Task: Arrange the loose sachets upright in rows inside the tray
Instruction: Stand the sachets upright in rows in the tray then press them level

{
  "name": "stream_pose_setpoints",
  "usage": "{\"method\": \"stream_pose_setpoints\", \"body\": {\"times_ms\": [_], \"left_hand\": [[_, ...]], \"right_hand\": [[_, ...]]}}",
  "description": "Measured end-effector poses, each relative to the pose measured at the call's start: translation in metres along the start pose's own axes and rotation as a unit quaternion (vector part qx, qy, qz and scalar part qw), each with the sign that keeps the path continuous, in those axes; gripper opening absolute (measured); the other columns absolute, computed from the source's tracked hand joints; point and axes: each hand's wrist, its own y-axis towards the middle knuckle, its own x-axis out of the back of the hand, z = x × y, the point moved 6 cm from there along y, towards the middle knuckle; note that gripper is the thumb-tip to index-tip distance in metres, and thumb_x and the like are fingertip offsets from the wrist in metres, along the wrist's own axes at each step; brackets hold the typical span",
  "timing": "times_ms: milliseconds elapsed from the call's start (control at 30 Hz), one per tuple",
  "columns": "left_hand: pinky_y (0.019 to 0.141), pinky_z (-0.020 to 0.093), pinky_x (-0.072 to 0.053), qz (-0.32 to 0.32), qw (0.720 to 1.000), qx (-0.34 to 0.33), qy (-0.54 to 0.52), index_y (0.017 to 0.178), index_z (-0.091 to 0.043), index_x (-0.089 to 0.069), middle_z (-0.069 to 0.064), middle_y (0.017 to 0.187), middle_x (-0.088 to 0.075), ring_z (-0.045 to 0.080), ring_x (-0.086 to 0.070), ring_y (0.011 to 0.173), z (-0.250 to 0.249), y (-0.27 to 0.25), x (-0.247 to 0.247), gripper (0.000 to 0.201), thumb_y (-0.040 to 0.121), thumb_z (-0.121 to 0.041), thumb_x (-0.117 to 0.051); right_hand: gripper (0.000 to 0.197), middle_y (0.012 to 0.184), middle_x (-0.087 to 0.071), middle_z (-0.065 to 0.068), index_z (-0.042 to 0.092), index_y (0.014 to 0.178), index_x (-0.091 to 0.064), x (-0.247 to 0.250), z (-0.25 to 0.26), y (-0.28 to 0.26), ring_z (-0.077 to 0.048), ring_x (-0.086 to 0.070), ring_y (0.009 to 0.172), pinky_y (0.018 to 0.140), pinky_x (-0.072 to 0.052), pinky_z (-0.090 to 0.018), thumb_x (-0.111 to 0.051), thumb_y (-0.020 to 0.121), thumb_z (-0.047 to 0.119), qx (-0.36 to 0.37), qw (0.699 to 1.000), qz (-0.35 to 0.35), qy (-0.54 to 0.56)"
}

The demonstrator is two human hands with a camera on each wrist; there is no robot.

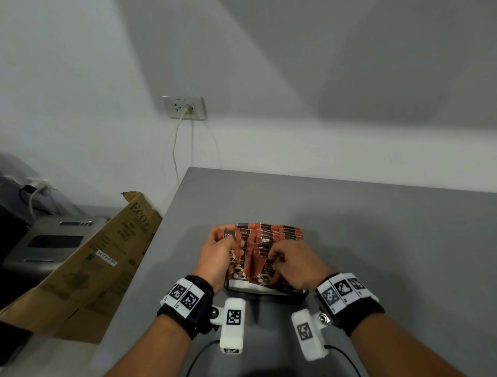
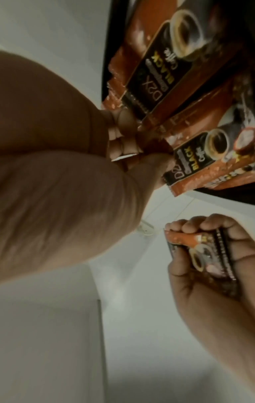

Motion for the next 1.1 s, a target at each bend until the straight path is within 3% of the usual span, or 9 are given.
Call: {"method": "stream_pose_setpoints", "body": {"times_ms": [100, 200, 300, 433, 533, 633, 733, 867, 1100], "left_hand": [[0.081, 0.053, -0.056, -0.004, 1.000, -0.003, 0.008, 0.110, -0.011, -0.057, 0.019, 0.089, -0.063, 0.028, -0.061, 0.080, 0.001, -0.001, 0.002, 0.045, 0.079, 0.017, -0.043], [0.064, 0.039, -0.056, -0.009, 0.999, -0.017, 0.028, 0.109, -0.015, -0.054, 0.010, 0.083, -0.064, 0.023, -0.062, 0.069, 0.004, -0.001, 0.004, 0.045, 0.081, 0.020, -0.046], [0.060, 0.035, -0.054, -0.007, 0.998, -0.027, 0.059, 0.108, -0.015, -0.054, 0.006, 0.080, -0.064, 0.016, -0.062, 0.061, 0.009, -0.002, 0.006, 0.043, 0.082, 0.019, -0.050], [0.067, 0.037, -0.059, 0.024, 0.995, -0.029, 0.091, 0.112, -0.014, -0.055, 0.008, 0.085, -0.073, 0.021, -0.069, 0.073, 0.014, -0.004, 0.009, 0.048, 0.080, 0.020, -0.059], [0.079, 0.045, -0.059, 0.070, 0.992, -0.024, 0.103, 0.119, -0.014, -0.052, 0.016, 0.095, -0.073, 0.024, -0.070, 0.080, 0.018, -0.004, 0.007, 0.065, 0.066, 0.019, -0.072], [0.083, 0.048, -0.058, 0.108, 0.989, -0.019, 0.100, 0.119, -0.013, -0.052, 0.016, 0.095, -0.071, 0.025, -0.069, 0.082, 0.019, -0.006, 0.002, 0.072, 0.057, 0.014, -0.077], [0.078, 0.050, -0.058, 0.051, 0.992, -0.034, 0.111, 0.114, -0.017, -0.054, 0.014, 0.096, -0.070, 0.024, -0.068, 0.078, 0.012, -0.005, 0.007, 0.056, 0.072, 0.015, -0.074], [0.061, 0.032, -0.047, -0.054, 0.996, -0.038, 0.066, 0.109, -0.021, -0.056, 0.007, 0.095, -0.065, 0.017, -0.060, 0.076, 0.004, 0.005, 0.033, 0.033, 0.088, 0.006, -0.056], [0.061, 0.037, -0.052, -0.069, 0.996, -0.024, 0.053, 0.112, -0.017, -0.056, 0.008, 0.087, -0.065, 0.024, -0.061, 0.069, 0.010, 0.008, 0.043, 0.038, 0.087, 0.011, -0.048]], "right_hand": [[0.029, 0.115, -0.070, 0.003, 0.019, 0.108, -0.073, -0.016, 0.009, 0.005, -0.013, -0.064, 0.103, 0.088, -0.050, -0.019, -0.057, 0.092, 0.002, 0.009, 0.998, 0.028, -0.055], [0.029, 0.104, -0.070, -0.002, 0.016, 0.098, -0.070, -0.020, 0.012, 0.009, -0.020, -0.065, 0.098, 0.085, -0.054, -0.033, -0.053, 0.087, -0.004, 0.005, 0.996, 0.001, -0.087], [0.028, 0.095, -0.068, -0.004, 0.017, 0.086, -0.062, -0.024, 0.016, 0.011, -0.022, -0.062, 0.093, 0.079, -0.052, -0.033, -0.049, 0.083, -0.008, 0.033, 0.993, -0.022, -0.109], [0.019, 0.098, -0.066, 0.003, 0.021, 0.093, -0.067, -0.022, 0.013, 0.011, -0.014, -0.059, 0.097, 0.085, -0.049, -0.027, -0.060, 0.087, 0.004, 0.038, 0.993, -0.064, -0.087], [0.012, 0.089, -0.067, 0.012, 0.023, 0.093, -0.070, -0.007, 0.018, 0.009, -0.003, -0.061, 0.085, 0.080, -0.049, -0.015, -0.070, 0.084, 0.015, 0.042, 0.989, -0.109, 0.088], [0.017, 0.089, -0.072, 0.010, 0.025, 0.096, -0.072, -0.004, 0.029, 0.009, 0.000, -0.066, 0.084, 0.080, -0.052, -0.014, -0.075, 0.081, 0.017, 0.056, 0.977, -0.071, 0.191], [0.015, 0.084, -0.072, 0.011, 0.027, 0.087, -0.073, -0.001, 0.030, 0.016, -0.001, -0.066, 0.080, 0.076, -0.051, -0.014, -0.076, 0.081, 0.014, 0.050, 0.982, -0.079, 0.165], [0.017, 0.082, -0.069, 0.011, 0.027, 0.084, -0.068, -0.005, 0.023, 0.022, -0.001, -0.064, 0.076, 0.066, -0.047, -0.012, -0.075, 0.084, 0.011, -0.001, 0.990, -0.075, 0.121], [0.021, 0.097, -0.067, 0.004, 0.023, 0.093, -0.064, -0.045, 0.039, 0.032, -0.016, -0.066, 0.082, 0.073, -0.056, -0.028, -0.062, 0.089, 0.003, 0.007, 1.000, -0.020, 0.000]]}}
